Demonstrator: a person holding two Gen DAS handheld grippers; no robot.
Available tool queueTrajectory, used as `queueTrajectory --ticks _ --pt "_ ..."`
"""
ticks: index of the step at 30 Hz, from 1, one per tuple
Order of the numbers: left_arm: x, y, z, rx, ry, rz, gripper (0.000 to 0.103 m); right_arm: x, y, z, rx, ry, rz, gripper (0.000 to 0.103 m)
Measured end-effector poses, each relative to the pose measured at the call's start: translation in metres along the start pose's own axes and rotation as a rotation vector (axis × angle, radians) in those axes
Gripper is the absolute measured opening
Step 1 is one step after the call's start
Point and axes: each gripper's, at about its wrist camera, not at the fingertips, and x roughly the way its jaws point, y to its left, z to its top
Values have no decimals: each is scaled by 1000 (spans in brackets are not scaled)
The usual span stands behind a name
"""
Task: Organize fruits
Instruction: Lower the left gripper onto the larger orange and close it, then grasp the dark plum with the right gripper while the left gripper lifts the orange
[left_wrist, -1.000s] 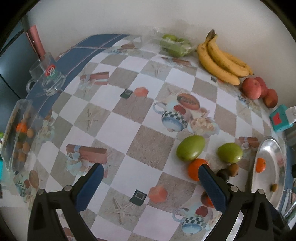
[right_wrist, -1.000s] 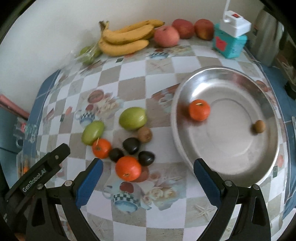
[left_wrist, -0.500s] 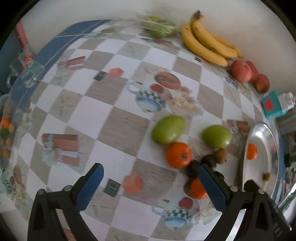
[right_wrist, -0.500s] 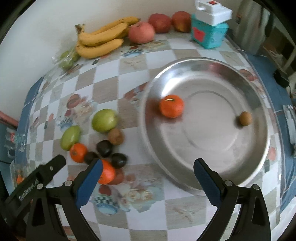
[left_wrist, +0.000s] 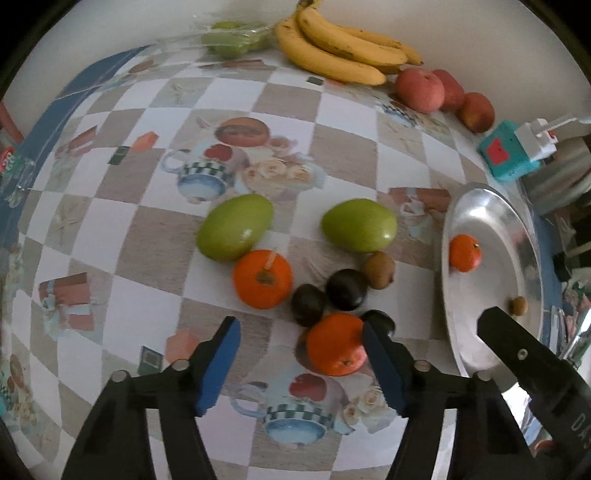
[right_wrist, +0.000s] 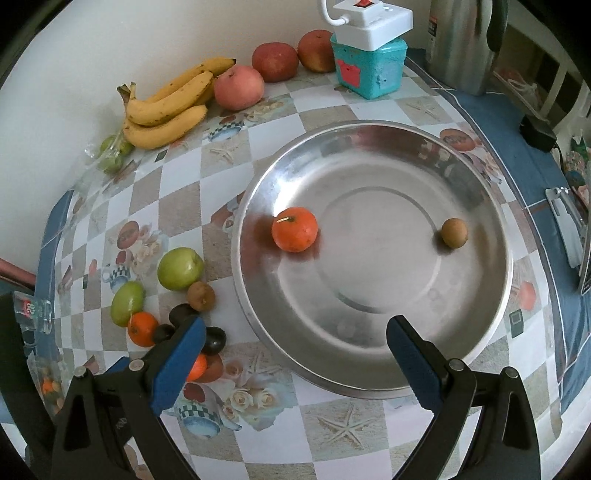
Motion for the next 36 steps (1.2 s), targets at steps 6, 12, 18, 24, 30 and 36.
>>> queueTrajectory --ticks 6,12,18,24,30,36 --pt "2 -9 -1 20 17 -37 53 0 0 0 -3 1 3 98" --pt "10 -10 -3 6 48 -75 43 1 0 0 -2 3 4 98" --pt "10 -13 -3 14 43 -70 41 2 -1 0 -2 6 4 98" --pt "0 -15 -4 26 16 -83 41 3 -1 0 0 11 8 98" --pt "-8 -5 0 -9 -11 -75 41 6 2 0 -10 27 40 98" --pt "-20 18 8 -88 -58 -72 41 2 5 1 -3 22 103 98"
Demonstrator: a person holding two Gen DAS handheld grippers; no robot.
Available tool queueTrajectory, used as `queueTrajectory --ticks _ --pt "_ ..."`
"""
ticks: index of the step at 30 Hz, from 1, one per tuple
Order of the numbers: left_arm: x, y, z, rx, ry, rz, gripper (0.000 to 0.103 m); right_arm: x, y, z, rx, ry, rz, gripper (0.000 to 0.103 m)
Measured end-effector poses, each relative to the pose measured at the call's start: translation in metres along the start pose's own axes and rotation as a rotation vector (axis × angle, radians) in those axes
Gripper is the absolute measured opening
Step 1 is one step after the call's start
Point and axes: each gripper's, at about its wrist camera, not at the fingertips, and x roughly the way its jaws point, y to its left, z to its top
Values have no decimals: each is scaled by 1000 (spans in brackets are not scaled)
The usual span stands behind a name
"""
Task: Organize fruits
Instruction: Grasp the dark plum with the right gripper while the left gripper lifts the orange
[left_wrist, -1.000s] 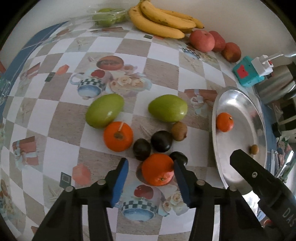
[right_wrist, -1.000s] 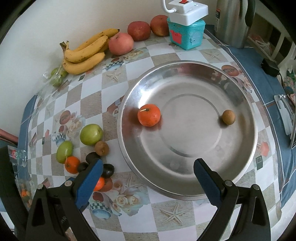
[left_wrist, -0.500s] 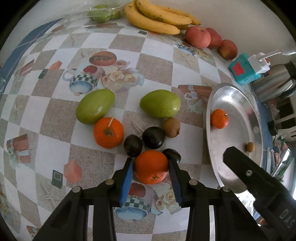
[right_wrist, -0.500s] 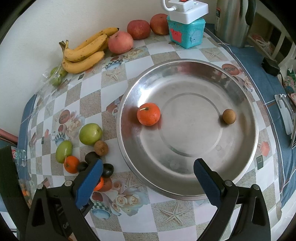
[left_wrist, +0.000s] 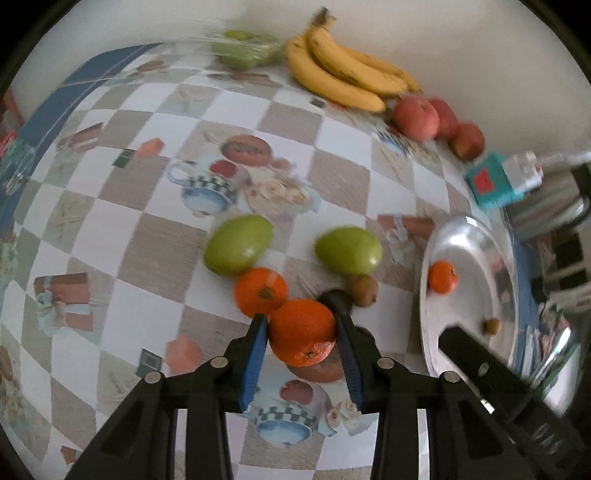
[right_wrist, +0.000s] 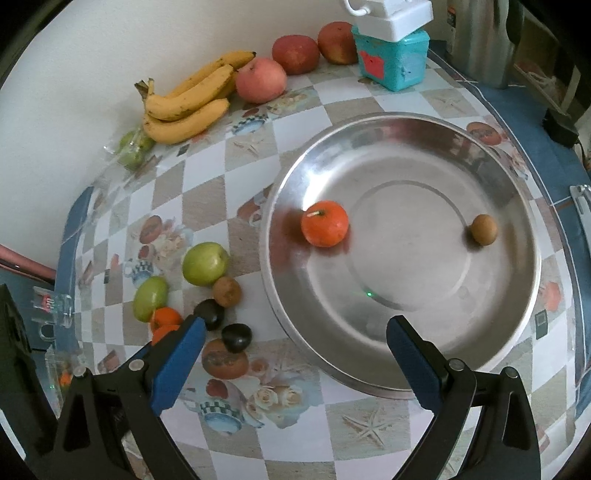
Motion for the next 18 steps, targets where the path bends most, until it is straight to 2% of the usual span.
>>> queueTrajectory --ticks 5,10,18 --pt "-13 27 10 -84 -52 31 41 7 14 -2 -78 19 -59 98" --pt "-23 55 17 -165 -88 67 41 12 33 -7 -148 36 -37 98" --pt "-32 76 20 -240 -117 66 41 21 57 -16 -248 59 -4 98"
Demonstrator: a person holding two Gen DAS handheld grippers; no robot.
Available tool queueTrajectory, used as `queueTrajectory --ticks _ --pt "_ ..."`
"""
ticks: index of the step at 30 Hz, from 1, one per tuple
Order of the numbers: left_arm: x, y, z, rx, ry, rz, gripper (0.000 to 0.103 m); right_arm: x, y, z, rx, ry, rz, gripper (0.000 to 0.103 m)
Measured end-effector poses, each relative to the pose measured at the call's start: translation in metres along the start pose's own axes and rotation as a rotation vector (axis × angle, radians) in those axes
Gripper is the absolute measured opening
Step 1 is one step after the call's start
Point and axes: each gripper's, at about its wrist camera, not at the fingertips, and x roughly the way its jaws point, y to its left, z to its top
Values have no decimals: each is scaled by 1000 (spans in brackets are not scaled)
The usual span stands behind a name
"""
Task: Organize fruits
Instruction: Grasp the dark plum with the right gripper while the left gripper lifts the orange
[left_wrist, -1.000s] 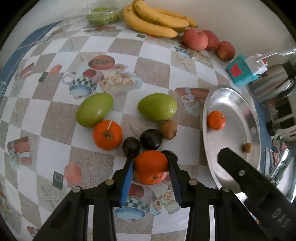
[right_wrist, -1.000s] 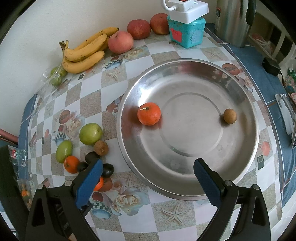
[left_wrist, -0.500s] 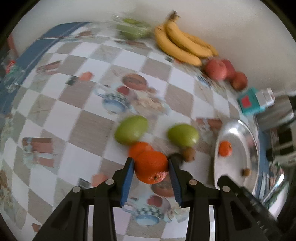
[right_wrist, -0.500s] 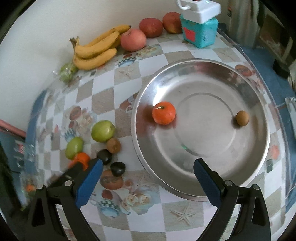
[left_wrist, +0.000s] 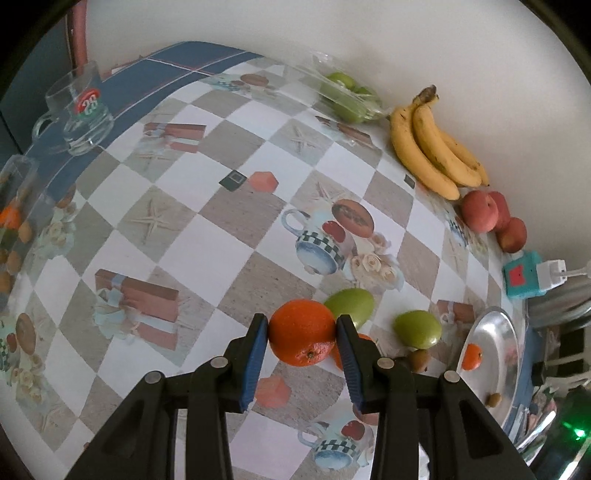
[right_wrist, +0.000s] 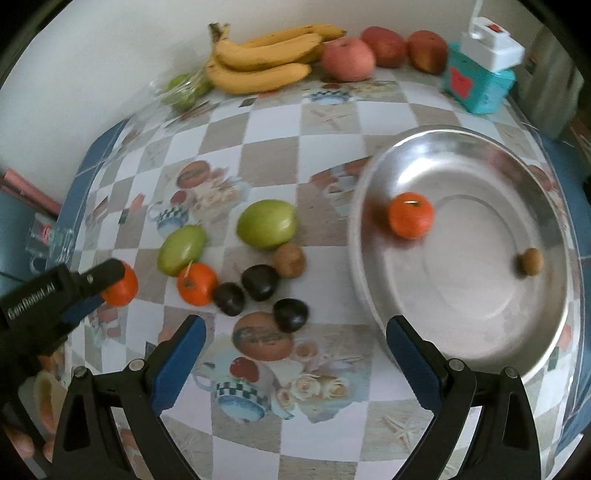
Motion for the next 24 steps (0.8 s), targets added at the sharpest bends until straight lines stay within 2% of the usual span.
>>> queueTrajectory --ticks 4,8,17,23,24 --pt "3 1 0 -6 15 -6 41 6 5 -2 -30 10 -7 98" --pt "5 1 0 -7 22 -10 41 11 6 -3 -44 16 -4 77" --pt "9 1 0 -14 40 -19 41 33 5 -4 -51 80 0 50" --pt "10 1 1 -15 43 -21 41 39 4 -4 -51 87 -4 47" --pt "10 1 1 -16 43 -21 41 39 4 -4 -54 86 -5 44"
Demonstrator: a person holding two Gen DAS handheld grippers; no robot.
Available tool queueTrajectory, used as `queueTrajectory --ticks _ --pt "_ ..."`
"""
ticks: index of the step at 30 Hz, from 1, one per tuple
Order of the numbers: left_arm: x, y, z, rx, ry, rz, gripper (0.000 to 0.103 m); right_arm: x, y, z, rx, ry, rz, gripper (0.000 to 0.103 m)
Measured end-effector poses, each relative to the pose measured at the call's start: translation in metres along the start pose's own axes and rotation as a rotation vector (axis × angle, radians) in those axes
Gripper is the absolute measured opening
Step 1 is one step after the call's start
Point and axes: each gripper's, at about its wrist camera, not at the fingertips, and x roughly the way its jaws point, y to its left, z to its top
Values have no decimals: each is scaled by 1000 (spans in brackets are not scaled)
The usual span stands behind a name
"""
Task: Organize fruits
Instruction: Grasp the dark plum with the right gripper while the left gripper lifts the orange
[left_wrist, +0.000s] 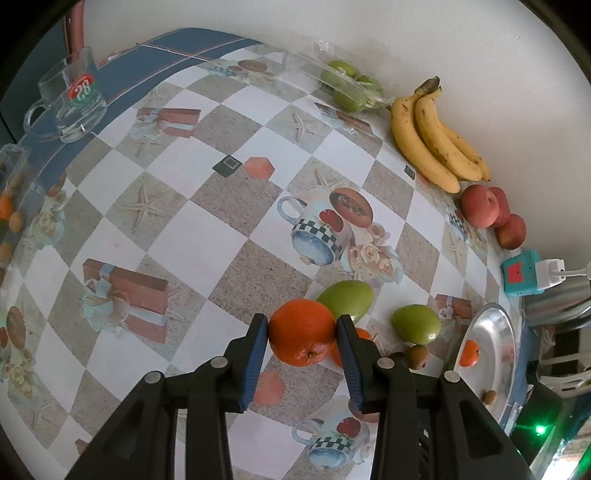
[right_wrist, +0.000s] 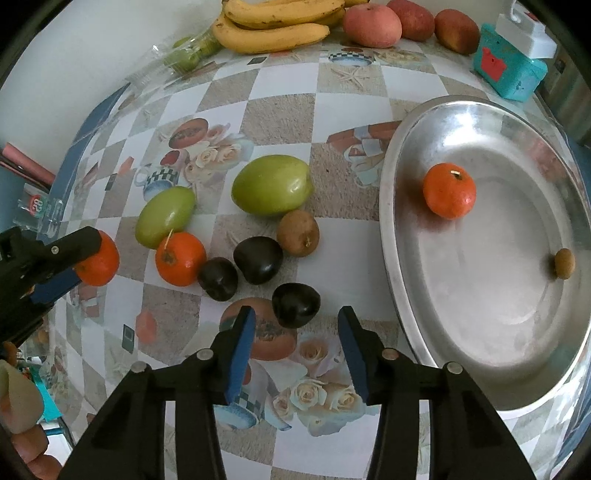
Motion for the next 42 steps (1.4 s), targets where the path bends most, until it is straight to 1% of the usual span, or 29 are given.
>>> queueTrajectory --ticks 2,5,8,11,14,18,24,28,32,40,42 --pt "1 0 0 -4 2 1 41 1 0 1 0 -2 -2 38" --pt "2 1 0 -8 5 1 41 2 -1 3 4 -11 -5 37" --pt "2 1 0 -9 6 3 41 3 -1 5 8 -13 0 32" --pt "2 0 0 -8 7 3 41 3 -1 7 11 -19 4 31" --pt "3 1 0 -11 9 6 41 3 0 7 8 -20 13 27" --pt "3 1 0 -16 10 6 41 2 1 7 3 -22 9 27" --pt "2 1 0 -23 9 6 41 3 0 7 18 -24 24 27" --pt "2 2 0 -29 7 5 41 -5 -1 7 17 -37 40 27" --pt "1 2 0 -32 3 4 41 -19 -3 7 25 -71 57 27" --pt "-1 2 0 -29 -6 2 41 -56 -8 11 49 -174 87 27" --pt "-1 2 0 -26 -7 1 41 -61 -11 13 57 -188 91 27"
